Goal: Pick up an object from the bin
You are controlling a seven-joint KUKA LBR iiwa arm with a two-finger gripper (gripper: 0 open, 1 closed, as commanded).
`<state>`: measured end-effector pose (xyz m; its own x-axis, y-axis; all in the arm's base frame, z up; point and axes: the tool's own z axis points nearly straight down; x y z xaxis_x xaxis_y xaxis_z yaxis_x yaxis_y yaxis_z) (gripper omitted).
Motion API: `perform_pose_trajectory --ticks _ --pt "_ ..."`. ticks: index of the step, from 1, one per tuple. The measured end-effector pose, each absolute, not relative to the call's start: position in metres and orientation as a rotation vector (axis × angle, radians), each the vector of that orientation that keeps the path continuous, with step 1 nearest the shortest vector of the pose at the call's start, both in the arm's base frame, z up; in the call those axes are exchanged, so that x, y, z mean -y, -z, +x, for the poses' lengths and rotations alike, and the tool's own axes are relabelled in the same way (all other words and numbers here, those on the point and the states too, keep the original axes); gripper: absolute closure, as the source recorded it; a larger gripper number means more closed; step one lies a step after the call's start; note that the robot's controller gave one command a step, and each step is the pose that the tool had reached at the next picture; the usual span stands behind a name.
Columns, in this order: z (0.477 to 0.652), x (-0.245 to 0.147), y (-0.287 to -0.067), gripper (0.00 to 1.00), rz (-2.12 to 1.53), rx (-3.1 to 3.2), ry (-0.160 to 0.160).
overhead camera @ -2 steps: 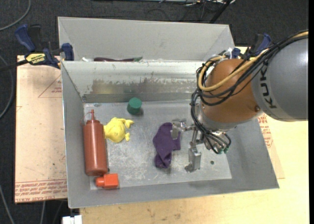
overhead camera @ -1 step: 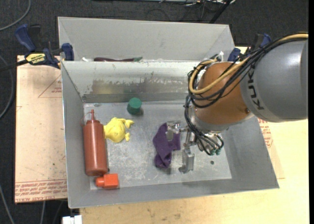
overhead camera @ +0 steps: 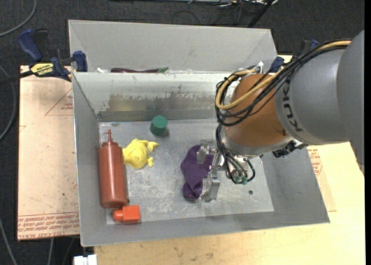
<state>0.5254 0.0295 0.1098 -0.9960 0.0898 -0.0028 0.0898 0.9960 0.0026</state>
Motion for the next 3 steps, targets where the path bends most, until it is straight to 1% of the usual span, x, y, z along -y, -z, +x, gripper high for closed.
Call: perform_pose_trajectory --ticks 1,2,3 --pt "0.551 -0.064 -0.071 1.0 0.337 -3.122 -0.005" --pt "0.551 -0.064 -0.071 1.0 0.337 -3.122 -0.005" --pt "0.557 -0.061 -0.202 1.0 0.389 -3.113 -0.007"
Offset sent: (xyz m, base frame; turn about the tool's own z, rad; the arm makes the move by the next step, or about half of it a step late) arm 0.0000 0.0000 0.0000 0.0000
